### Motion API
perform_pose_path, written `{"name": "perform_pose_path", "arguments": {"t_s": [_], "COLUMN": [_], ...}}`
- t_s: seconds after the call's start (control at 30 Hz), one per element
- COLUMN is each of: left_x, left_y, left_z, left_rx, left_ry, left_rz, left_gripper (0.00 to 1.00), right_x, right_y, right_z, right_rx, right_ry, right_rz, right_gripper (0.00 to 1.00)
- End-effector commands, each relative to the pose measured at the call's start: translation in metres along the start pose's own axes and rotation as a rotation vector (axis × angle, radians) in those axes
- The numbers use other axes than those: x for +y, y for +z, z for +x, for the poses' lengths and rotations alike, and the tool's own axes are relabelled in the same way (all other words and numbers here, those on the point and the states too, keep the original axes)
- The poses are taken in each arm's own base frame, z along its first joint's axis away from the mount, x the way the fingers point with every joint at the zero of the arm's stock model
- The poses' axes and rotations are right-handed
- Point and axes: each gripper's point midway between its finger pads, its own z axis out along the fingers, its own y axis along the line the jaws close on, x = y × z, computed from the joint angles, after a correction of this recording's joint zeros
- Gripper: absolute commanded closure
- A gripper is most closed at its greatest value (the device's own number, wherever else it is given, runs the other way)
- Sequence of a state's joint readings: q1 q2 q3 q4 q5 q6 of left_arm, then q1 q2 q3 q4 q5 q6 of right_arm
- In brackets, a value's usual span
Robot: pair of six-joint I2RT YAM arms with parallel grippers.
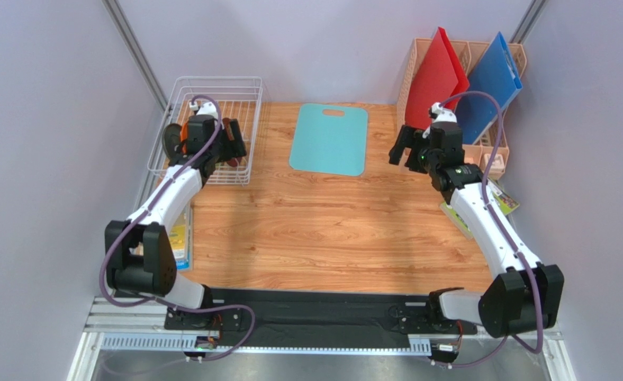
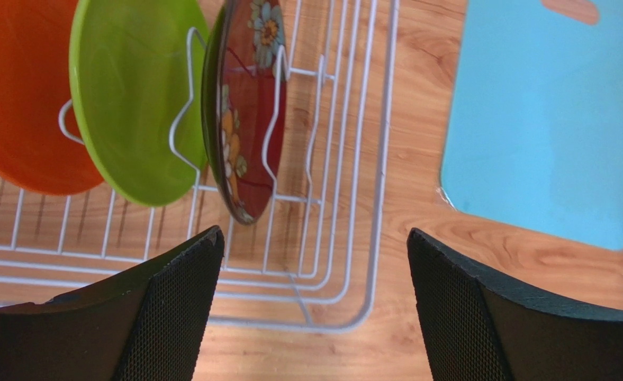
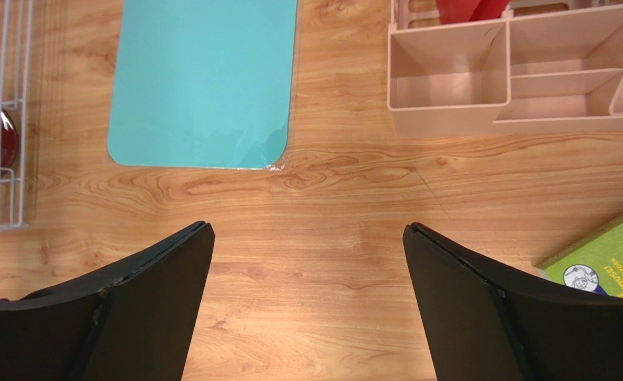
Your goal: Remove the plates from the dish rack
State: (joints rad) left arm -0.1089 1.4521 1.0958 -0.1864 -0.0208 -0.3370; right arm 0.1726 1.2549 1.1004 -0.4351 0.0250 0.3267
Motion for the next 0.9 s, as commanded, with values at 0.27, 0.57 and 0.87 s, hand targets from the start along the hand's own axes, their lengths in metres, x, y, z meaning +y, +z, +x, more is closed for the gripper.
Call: {"name": "perform_pose_path", "arguments": {"t_s": [0.27,0.57,0.87], "left_x": [0.025,0.031,0.036], "left_y": [0.047,0.08,0.089], "left_z": [-0.063,-0.05,-0.03], "left_rx": [-0.193,-0.146,-0.102], "left_ry": [0.021,0.034,0.031], "left_rz": [-0.185,-0.217,-0.227], "left_gripper": [0.11,0.29,0.92], "right_x": [0.017,0.018,0.016], "right_y": [0.043,0.059,0.057], "right_z": [0.001,0.008,0.008], "right_rx": [0.071,0.112,0.108], "right_ry": [-0.035,-0.038,-0.038], "right_rz": [-0.074,-0.077,-0.07], "right_gripper": [0.07,0.14,0.14]}}
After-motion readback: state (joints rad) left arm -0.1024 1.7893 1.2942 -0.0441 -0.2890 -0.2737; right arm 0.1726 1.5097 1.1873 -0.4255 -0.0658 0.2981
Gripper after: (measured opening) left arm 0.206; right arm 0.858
